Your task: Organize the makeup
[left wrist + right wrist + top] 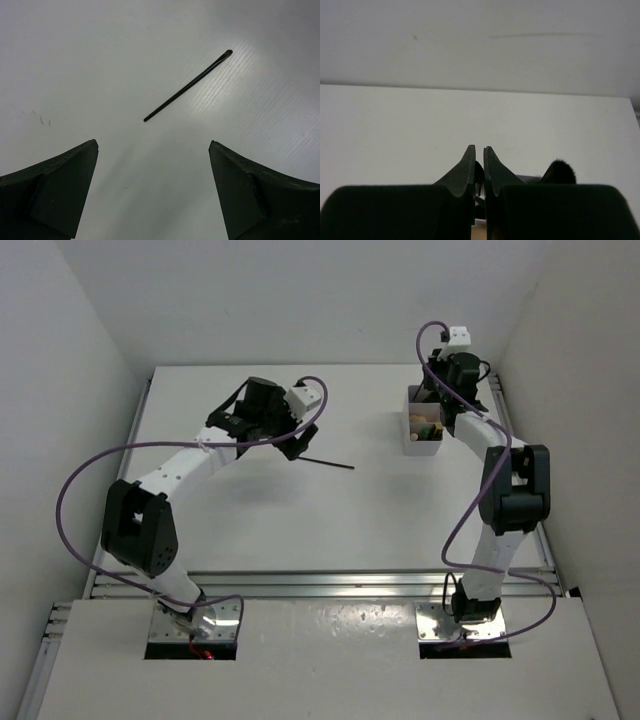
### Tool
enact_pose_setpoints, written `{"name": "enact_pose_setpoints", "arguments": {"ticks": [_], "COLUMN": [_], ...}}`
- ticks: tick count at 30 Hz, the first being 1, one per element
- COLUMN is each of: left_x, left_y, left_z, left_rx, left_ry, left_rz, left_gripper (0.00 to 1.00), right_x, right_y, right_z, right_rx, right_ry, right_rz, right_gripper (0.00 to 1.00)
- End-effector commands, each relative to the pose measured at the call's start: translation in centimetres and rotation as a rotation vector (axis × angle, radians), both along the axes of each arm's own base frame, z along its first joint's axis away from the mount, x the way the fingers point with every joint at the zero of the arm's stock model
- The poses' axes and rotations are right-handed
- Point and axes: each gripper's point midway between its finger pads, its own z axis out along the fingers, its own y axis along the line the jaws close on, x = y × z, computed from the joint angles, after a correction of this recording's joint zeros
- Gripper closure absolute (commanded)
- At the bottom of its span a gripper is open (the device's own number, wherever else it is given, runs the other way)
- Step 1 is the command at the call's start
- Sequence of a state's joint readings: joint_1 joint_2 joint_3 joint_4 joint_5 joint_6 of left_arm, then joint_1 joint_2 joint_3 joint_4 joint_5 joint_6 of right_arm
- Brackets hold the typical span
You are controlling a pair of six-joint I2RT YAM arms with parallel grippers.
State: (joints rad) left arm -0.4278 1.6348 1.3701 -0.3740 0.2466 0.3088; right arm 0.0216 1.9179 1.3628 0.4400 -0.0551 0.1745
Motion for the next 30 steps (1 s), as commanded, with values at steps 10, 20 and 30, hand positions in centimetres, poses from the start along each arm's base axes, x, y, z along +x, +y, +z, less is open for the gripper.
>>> {"name": "enact_pose_setpoints", "arguments": {"ticks": [10,20,30], "left_x": [0.4,-1.5,-4.3], "left_y": [4.9,8.5,7.7], "left_z": [-1.0,-0.6,-1.5], "left_rx": [0.011,-0.005,0.054], "left_ry": [0.027,-0.013,-0.11], "left_rz": [0.137,0.202,-0.065], "left_gripper": [0.01,0.01,0.08], "right_x": [-0.2,-5.0,-8.1], "right_y": [0.4,-0.9,8.3], "right_z": [0.2,6.0,4.0], "right_rx": [-0.045,-0.03,0.024], "right_ry": [-0.001,0.093,0.171], "right_rz": [-0.002,-0.354,-0.192], "right_gripper": [0.57,0.03,0.0]}}
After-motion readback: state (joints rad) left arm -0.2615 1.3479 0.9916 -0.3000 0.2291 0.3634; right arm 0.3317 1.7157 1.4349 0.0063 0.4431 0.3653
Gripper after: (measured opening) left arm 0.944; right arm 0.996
